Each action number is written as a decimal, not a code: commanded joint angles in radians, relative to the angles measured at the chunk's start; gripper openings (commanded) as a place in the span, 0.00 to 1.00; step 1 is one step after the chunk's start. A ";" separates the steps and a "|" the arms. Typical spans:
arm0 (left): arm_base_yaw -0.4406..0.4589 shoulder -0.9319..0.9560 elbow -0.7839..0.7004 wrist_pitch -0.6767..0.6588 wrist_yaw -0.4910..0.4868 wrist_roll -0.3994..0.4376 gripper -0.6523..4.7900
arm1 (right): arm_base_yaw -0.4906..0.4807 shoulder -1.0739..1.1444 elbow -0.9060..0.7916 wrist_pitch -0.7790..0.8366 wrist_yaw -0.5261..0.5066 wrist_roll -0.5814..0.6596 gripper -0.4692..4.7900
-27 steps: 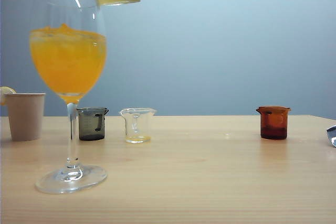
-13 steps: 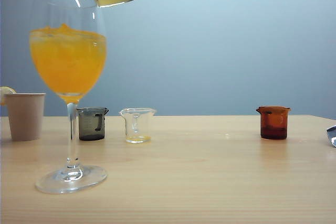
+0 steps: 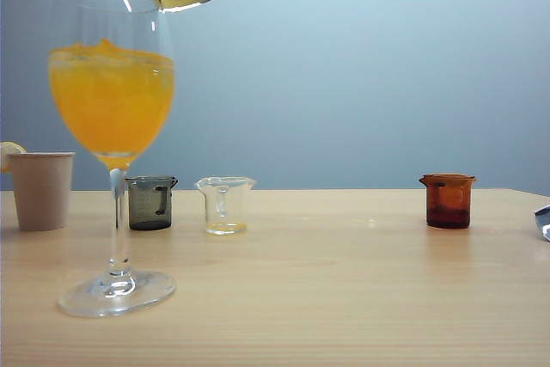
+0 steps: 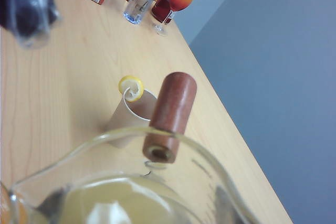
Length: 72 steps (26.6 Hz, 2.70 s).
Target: Pick up the third measuring cup from the left, pour the pineapple juice inside into the goblet, and finally put the measuring cup back in its original place.
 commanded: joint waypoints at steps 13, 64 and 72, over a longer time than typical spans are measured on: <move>0.001 -0.002 0.005 0.006 0.007 0.001 0.11 | 0.025 -0.007 0.011 0.032 0.000 -0.132 0.10; 0.001 -0.019 0.006 -0.091 0.029 0.004 0.11 | 0.024 -0.007 0.011 0.031 0.003 -0.341 0.10; 0.001 -0.021 0.006 -0.139 0.056 0.072 0.11 | 0.025 -0.007 0.010 0.031 0.006 -0.367 0.09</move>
